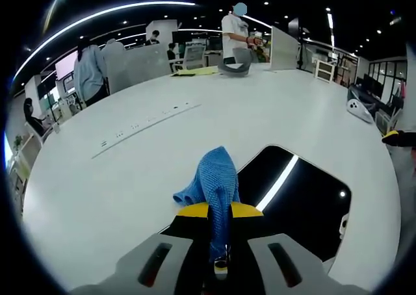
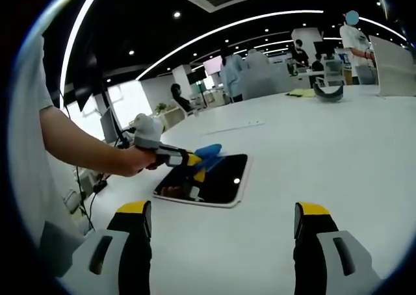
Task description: Wipe the mirror surface with the cleaning cloth until all visible marks leave the cleaned area.
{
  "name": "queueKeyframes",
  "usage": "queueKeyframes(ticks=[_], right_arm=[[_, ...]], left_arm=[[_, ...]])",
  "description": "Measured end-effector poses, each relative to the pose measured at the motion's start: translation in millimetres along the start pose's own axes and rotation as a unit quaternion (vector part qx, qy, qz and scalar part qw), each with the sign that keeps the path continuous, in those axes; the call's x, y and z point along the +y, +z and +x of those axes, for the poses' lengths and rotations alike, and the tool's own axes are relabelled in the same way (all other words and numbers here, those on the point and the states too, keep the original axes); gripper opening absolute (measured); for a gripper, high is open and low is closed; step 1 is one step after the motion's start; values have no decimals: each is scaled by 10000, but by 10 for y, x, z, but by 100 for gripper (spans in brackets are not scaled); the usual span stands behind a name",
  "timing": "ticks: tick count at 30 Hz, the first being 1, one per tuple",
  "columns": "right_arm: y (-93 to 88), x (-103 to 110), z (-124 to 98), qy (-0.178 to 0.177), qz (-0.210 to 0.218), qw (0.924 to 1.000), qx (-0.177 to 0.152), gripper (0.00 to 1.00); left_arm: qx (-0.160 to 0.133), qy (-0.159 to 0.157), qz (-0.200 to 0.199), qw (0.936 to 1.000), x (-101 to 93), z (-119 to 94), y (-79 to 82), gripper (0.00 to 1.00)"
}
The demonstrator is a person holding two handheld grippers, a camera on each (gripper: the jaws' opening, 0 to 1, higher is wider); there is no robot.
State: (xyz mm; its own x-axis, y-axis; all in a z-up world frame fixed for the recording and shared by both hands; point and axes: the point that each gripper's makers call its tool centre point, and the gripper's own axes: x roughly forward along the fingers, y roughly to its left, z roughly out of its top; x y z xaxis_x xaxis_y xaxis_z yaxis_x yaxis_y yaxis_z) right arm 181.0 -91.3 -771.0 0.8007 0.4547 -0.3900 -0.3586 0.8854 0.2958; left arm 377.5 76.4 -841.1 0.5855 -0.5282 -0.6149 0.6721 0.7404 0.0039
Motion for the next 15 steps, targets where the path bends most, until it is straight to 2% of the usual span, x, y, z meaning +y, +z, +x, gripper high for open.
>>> queueKeyframes(ticks=[15], right_arm=[[17, -18, -11, -21, 26, 10000, -38, 90]], left_arm=[[-4, -33, 35, 10000, -78, 41, 33, 7]])
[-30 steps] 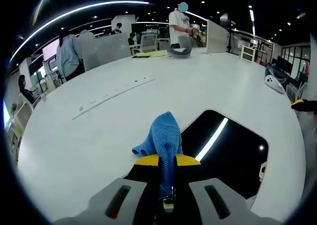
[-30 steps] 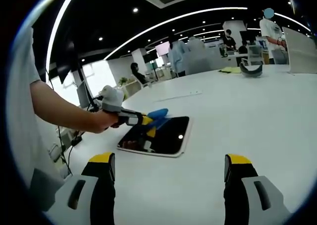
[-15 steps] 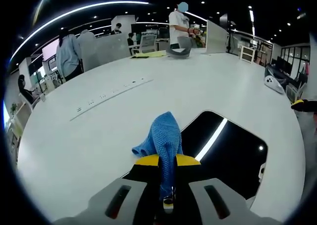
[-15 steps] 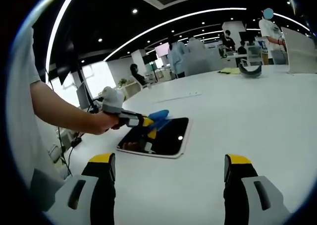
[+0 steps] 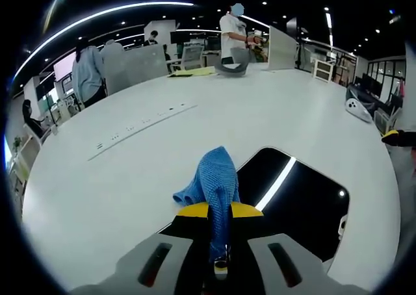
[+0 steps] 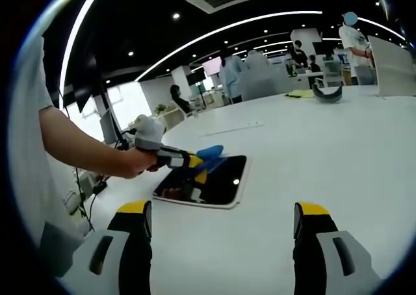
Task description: Wipe the mirror surface with the cleaning cloth until all visible marks leave the cleaned area.
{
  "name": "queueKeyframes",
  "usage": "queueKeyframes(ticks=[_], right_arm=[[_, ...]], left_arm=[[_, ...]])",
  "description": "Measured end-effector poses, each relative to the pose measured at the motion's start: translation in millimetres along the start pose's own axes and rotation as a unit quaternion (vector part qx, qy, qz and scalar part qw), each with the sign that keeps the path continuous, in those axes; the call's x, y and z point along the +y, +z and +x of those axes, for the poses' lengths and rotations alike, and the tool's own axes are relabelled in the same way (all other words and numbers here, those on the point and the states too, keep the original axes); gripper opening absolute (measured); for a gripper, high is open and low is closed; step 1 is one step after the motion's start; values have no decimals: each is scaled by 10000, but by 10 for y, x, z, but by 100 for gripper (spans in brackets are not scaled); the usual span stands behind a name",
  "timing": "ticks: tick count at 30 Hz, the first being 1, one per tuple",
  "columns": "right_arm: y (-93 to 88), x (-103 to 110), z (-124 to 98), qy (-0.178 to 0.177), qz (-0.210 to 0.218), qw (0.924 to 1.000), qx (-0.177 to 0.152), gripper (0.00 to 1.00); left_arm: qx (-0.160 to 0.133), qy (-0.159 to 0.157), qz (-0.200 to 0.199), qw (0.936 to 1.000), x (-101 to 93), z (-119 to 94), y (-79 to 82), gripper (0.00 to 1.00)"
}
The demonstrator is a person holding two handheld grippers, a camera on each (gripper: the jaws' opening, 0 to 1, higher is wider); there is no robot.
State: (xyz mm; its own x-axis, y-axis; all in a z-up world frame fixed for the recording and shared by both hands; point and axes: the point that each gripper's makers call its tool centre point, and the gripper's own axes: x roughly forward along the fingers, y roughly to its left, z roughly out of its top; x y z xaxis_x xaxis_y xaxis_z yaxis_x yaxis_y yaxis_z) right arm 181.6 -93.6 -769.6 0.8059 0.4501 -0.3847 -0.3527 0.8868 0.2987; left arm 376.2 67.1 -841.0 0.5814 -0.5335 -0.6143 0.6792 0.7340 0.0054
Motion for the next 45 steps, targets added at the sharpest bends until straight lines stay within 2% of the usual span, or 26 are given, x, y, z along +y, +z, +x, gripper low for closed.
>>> queueKeyframes(ticks=[45], right_arm=[[2, -74, -17, -38, 118, 9999, -90, 89]], left_arm=[[-3, -193, 143, 9997, -261, 147, 112, 7]])
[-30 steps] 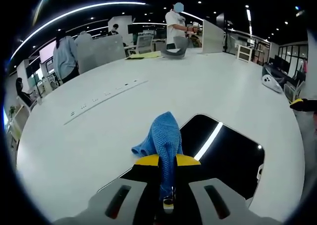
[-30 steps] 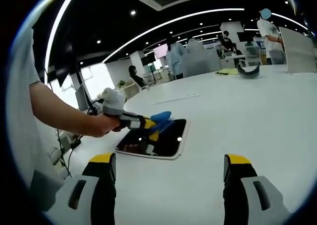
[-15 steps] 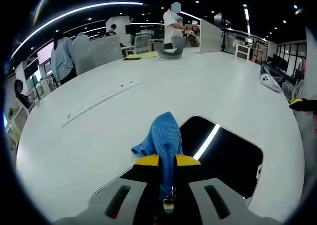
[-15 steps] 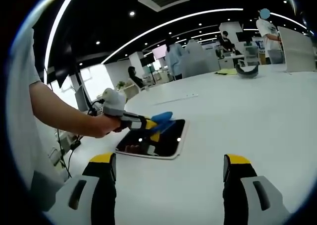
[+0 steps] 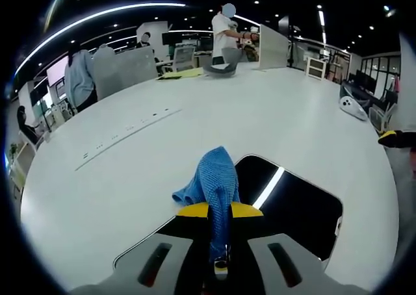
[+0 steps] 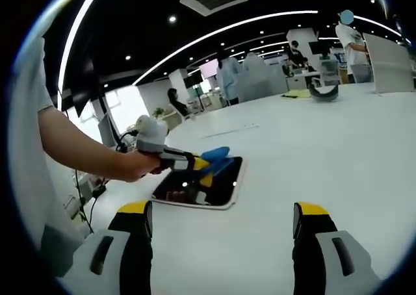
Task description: Wipe the mirror surface with the cleaning cloth until all visible marks leave the cleaned area.
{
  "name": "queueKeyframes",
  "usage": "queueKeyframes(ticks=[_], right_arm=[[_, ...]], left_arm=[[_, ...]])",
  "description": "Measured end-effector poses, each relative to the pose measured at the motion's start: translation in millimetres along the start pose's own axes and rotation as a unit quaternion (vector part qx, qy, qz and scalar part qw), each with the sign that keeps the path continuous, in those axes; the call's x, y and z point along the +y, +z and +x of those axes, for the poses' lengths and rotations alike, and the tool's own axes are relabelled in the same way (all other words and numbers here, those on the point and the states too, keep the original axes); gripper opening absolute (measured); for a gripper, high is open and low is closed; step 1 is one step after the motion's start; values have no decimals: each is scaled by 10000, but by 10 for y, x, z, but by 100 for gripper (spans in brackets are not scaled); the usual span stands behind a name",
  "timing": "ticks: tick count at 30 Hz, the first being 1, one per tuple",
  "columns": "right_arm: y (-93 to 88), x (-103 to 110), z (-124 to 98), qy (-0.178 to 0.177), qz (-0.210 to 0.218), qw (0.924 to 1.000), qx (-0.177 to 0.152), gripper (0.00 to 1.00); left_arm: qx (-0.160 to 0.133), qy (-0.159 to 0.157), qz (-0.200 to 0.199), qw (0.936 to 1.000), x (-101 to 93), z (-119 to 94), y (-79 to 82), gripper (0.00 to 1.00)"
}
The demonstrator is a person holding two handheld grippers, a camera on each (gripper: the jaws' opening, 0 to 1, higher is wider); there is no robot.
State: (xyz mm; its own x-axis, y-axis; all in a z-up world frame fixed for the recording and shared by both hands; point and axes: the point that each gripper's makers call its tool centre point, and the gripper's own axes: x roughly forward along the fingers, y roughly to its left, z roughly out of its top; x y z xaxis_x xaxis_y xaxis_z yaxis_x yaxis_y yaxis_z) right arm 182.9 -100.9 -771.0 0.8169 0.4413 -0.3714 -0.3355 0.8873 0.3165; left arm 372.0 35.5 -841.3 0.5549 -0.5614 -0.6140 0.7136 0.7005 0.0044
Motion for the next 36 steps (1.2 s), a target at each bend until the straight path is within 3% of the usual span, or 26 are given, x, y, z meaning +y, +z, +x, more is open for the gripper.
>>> queueKeyframes(ticks=[36], right_arm=[[12, -12, -38, -20, 99, 9999, -134, 89]], left_arm=[[0, -290, 142, 9995, -353, 197, 150, 7]])
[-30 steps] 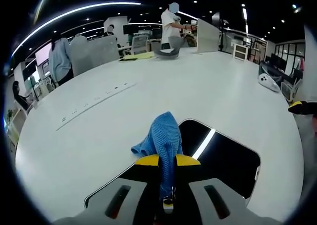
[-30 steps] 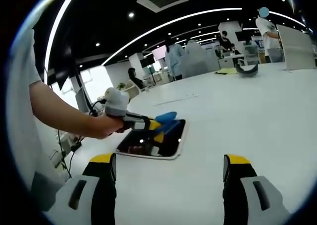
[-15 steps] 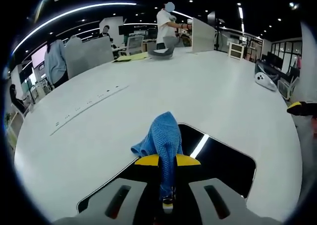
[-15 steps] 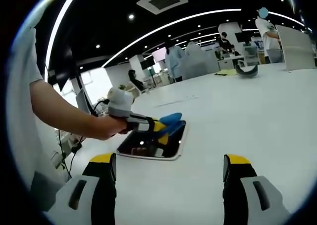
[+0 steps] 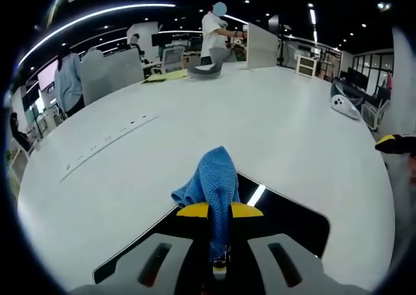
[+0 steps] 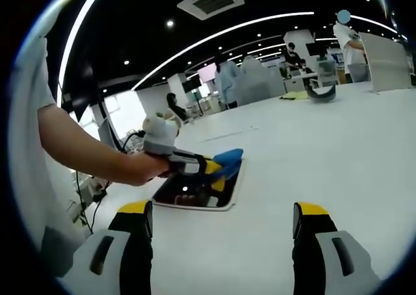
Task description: Wipe the mirror surface with the cleaning cloth until all visible marks leave the cleaned area.
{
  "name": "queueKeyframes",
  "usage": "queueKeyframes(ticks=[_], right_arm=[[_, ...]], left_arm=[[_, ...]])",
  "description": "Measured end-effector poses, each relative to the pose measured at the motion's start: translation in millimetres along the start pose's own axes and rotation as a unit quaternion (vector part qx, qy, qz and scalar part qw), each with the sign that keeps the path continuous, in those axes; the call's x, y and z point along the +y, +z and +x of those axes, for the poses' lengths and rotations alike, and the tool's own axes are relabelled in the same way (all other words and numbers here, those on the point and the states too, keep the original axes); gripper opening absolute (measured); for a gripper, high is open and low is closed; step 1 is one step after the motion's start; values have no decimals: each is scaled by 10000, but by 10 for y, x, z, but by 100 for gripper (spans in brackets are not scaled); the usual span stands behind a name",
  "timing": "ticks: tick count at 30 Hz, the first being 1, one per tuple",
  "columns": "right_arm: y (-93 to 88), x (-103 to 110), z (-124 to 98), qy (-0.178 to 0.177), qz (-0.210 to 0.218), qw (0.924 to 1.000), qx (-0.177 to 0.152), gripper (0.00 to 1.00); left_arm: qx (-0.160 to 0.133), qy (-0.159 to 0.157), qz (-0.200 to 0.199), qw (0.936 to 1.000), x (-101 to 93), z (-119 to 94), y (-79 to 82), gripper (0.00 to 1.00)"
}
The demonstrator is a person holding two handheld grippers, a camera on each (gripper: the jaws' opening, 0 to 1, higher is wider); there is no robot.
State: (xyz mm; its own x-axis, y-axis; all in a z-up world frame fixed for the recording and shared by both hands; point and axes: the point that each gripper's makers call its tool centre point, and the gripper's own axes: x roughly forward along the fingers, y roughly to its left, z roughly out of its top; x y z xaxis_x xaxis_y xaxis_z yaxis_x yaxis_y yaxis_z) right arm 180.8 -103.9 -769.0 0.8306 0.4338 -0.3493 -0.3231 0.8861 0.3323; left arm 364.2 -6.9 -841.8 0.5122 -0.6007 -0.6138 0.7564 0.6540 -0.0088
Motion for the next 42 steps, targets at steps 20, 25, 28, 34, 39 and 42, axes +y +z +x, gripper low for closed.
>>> queueKeyframes(ticks=[20, 25, 28, 34, 39, 42], right_arm=[[-8, -9, 0, 2, 67, 10000, -6, 88], [-10, -7, -1, 2, 64, 10000, 3, 88], [-8, -7, -4, -9, 71, 10000, 4, 88], [-7, -22, -5, -30, 114, 9999, -6, 88], [8, -18, -13, -36, 92, 9999, -18, 88], [8, -22, -15, -45, 104, 9999, -17, 88]], left_arm=[[-6, -86, 5, 10000, -96, 63, 49, 7], [-16, -109, -17, 9999, -120, 81, 62, 7], [-22, -112, -35, 9999, -138, 90, 71, 7], [-7, -147, 106, 9998, -194, 119, 92, 7], [-28, -171, 110, 9998, -219, 135, 104, 7], [-22, -191, 184, 9996, -233, 148, 109, 7]])
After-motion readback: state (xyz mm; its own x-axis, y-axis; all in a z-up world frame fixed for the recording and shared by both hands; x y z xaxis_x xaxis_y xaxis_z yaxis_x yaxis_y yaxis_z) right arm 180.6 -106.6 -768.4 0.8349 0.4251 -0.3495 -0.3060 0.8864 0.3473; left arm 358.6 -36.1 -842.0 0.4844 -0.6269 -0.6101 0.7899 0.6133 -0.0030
